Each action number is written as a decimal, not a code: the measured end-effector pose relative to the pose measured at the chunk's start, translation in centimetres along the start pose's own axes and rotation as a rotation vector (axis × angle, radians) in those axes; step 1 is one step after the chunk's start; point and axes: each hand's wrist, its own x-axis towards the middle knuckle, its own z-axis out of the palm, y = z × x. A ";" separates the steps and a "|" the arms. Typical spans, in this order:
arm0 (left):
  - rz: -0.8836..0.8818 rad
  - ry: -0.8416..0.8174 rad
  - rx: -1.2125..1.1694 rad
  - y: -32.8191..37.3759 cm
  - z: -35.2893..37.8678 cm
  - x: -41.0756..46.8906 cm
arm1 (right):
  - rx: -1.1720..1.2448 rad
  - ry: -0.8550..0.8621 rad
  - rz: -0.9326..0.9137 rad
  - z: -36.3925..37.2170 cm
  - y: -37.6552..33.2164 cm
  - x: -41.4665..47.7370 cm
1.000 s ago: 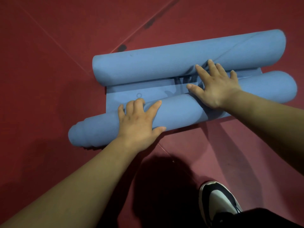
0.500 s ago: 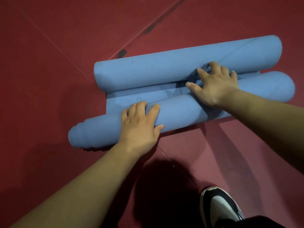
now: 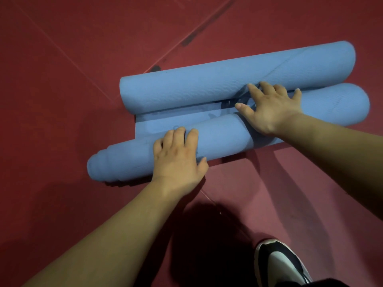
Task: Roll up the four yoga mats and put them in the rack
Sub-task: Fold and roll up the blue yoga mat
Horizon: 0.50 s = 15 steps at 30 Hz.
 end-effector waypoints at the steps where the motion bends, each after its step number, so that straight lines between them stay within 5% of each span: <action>1: -0.002 -0.001 0.005 0.0 0.0 0.1 | 0.001 -0.003 -0.002 0.0 0.0 0.0; 15: -0.050 -0.017 -0.034 0.1 -1.0 0.6 | 0.006 -0.025 0.006 -0.2 -0.1 0.8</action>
